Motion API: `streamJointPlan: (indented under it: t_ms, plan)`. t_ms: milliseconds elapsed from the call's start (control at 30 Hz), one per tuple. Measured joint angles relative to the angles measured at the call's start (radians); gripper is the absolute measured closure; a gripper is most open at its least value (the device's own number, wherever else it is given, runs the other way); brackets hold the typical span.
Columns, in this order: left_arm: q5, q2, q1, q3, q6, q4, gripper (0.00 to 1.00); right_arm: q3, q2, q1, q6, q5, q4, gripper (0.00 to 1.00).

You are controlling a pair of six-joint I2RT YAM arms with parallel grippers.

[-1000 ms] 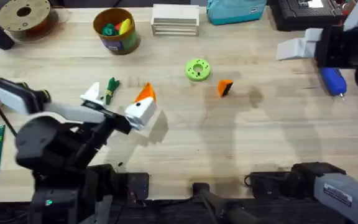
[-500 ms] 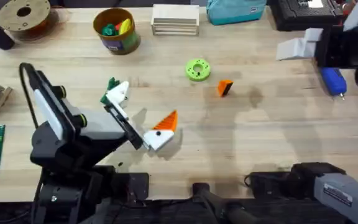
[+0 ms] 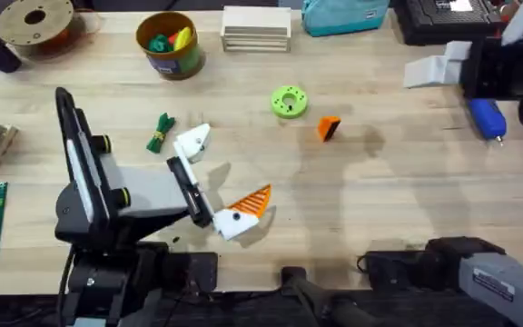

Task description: Pick up the gripper from the table and insert it into the empty holder that is missing its gripper. Then pick up a screw, insert it into the mounting hole, and use the screwdriver to tighten it. Finally, clean up the table by picking up the vegetable and placing it into the bucket.

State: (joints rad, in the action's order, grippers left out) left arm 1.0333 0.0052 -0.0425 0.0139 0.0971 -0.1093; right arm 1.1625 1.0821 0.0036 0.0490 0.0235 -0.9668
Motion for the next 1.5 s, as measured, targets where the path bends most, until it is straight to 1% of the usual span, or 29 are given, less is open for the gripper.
streamJointPlan:
  t_ms: [200,367,1300,1500]
  plan:
    - [0.051,0.0,0.0,0.0,-0.053,-0.007,0.015,0.0,0.0,0.0,0.0,0.0,0.0,0.063]
    - [0.074,0.0,0.0,0.0,-0.075,-0.01,0.015,0.0,0.0,0.0,0.0,0.0,0.0,0.063]
    - [0.075,0.0,0.0,0.0,-0.074,-0.01,0.016,0.0,0.0,0.0,0.001,0.0,0.001,0.062]
    - [0.075,0.0,0.0,0.0,-0.074,-0.01,0.016,0.0,0.0,0.0,0.03,0.0,0.014,0.062]
